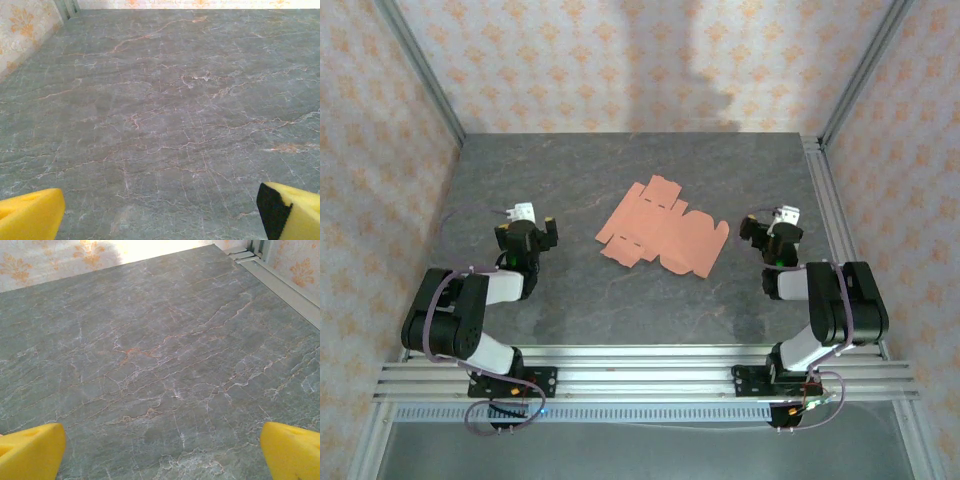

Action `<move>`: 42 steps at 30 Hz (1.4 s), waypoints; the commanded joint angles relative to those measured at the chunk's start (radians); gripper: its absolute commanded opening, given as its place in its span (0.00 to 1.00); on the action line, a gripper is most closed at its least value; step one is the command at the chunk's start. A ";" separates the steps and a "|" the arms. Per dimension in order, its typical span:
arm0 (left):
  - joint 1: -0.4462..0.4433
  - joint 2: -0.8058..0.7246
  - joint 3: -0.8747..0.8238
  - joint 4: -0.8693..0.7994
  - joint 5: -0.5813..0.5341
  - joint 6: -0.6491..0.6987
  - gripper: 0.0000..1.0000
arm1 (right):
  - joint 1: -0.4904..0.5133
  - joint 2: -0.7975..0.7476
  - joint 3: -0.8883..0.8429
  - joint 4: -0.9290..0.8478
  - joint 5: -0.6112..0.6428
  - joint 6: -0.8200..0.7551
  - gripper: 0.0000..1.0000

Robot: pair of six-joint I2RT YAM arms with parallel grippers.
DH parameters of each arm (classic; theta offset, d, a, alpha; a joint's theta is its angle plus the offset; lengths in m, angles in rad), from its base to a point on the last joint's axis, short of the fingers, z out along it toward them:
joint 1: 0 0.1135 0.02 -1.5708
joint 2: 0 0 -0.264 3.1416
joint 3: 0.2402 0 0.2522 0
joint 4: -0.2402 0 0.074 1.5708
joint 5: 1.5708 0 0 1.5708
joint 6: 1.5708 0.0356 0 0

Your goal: Fold the paper box

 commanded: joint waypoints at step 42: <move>-0.193 -0.155 0.376 -0.608 0.043 -0.209 1.00 | 0.128 -0.341 0.259 -0.604 -0.079 0.124 0.99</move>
